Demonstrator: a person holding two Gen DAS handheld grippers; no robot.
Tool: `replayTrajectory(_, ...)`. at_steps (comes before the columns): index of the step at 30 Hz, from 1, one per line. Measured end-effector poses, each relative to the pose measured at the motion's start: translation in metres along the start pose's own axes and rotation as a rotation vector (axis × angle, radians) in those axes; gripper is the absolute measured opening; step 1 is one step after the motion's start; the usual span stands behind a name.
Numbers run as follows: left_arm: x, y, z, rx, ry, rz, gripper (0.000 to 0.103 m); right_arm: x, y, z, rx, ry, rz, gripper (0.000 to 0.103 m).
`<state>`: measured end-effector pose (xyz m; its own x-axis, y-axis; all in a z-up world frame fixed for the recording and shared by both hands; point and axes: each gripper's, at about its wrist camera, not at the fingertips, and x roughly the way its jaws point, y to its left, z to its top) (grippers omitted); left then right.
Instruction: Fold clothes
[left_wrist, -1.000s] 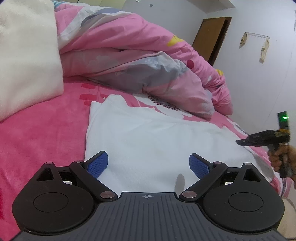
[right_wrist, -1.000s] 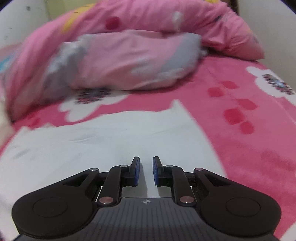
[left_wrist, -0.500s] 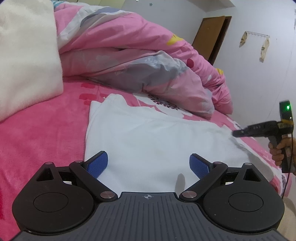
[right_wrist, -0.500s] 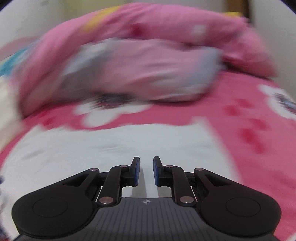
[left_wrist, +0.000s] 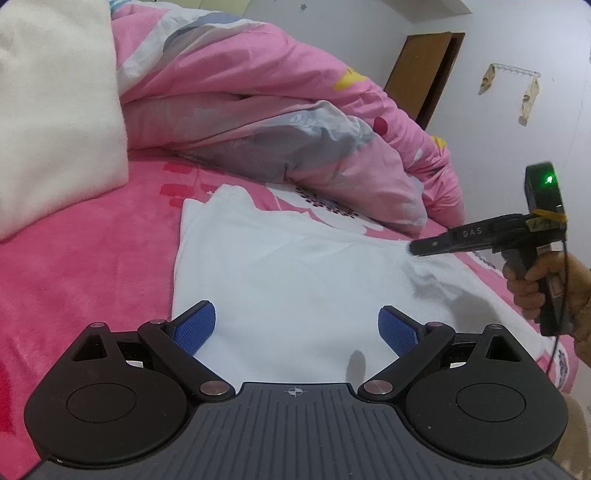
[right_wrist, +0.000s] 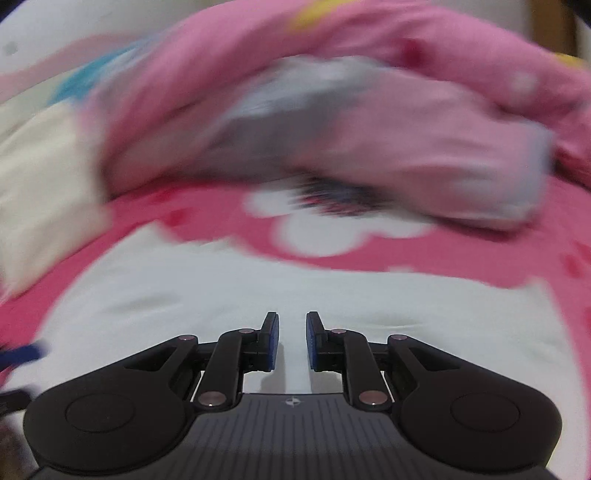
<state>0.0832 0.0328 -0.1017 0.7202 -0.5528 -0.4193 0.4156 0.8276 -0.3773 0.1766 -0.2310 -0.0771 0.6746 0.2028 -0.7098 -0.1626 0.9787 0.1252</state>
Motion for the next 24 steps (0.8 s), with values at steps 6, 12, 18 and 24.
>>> replayTrajectory(6, -0.003, 0.002, 0.0, -0.009, 0.0, -0.006, 0.096, 0.059, 0.061, 0.01, -0.108, 0.098, 0.118, 0.017)
replayTrajectory(12, -0.005, 0.003, 0.002, -0.023, 0.003, -0.014, 0.096, 0.081, 0.068, 0.029, -0.027, 0.06, 0.081, 0.017)
replayTrajectory(18, -0.007, 0.007, 0.003, -0.046, 0.01, -0.033, 0.096, 0.071, 0.092, 0.026, -0.096, 0.14, 0.244, 0.017)
replayTrajectory(24, -0.008, 0.008, 0.004, -0.052, 0.01, -0.036, 0.096, 0.114, 0.115, 0.04, -0.069, 0.135, 0.257, 0.017)
